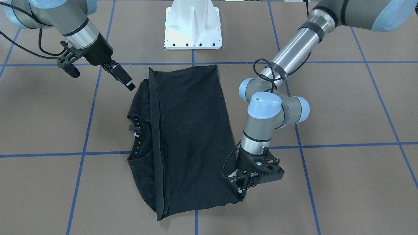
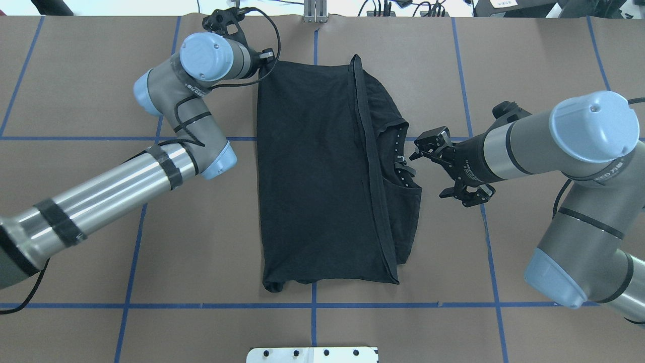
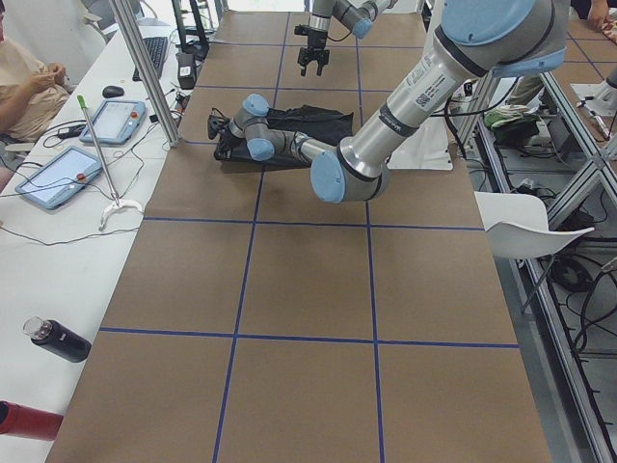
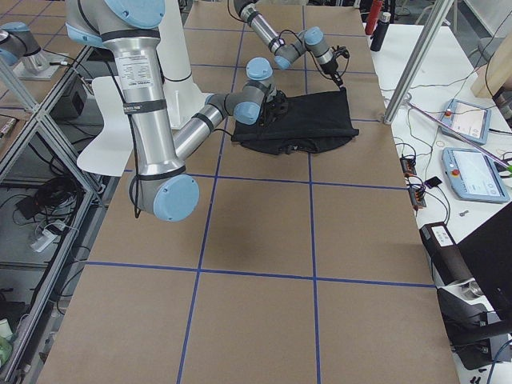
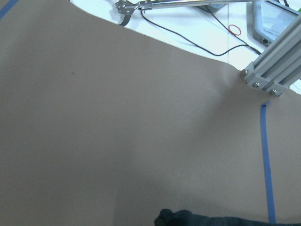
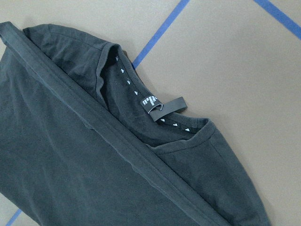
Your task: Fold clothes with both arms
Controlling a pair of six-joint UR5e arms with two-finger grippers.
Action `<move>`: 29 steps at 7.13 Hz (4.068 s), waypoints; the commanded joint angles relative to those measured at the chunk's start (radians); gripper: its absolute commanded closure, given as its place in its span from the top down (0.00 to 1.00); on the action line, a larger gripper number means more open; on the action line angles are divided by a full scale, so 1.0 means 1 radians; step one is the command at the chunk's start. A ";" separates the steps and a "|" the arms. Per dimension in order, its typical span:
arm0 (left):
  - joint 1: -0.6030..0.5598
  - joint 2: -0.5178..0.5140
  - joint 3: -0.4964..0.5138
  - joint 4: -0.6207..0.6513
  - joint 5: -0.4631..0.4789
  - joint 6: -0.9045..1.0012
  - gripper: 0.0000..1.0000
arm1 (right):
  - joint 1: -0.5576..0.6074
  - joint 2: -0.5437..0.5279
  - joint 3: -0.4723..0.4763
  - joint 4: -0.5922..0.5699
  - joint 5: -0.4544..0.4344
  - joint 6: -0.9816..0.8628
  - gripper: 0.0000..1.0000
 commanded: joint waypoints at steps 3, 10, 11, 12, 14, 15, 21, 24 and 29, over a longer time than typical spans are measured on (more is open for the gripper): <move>-0.019 -0.077 0.165 -0.124 0.002 0.115 0.99 | -0.024 0.088 -0.072 -0.013 -0.065 0.000 1.00; -0.072 0.506 -0.756 0.138 -0.327 0.123 1.00 | -0.280 0.190 -0.054 -0.343 -0.209 -0.693 0.87; -0.073 0.508 -0.772 0.184 -0.384 0.115 1.00 | -0.306 0.193 -0.041 -0.441 -0.245 -0.922 0.81; -0.072 0.512 -0.766 0.186 -0.388 0.115 1.00 | -0.319 0.216 -0.030 -0.508 -0.249 -1.075 0.81; -0.072 0.515 -0.760 0.186 -0.389 0.071 1.00 | -0.387 0.248 -0.060 -0.547 -0.338 -1.150 0.59; -0.072 0.515 -0.755 0.186 -0.388 0.069 1.00 | -0.411 0.266 -0.094 -0.547 -0.360 -1.164 0.58; -0.067 0.515 -0.714 0.174 -0.385 0.051 1.00 | -0.457 0.276 -0.155 -0.548 -0.443 -1.169 0.45; -0.067 0.515 -0.691 0.169 -0.383 0.054 1.00 | -0.457 0.274 -0.159 -0.550 -0.455 -1.169 0.05; -0.065 0.508 -0.694 0.169 -0.383 0.051 1.00 | -0.420 0.265 -0.108 -0.591 -0.446 -1.170 0.00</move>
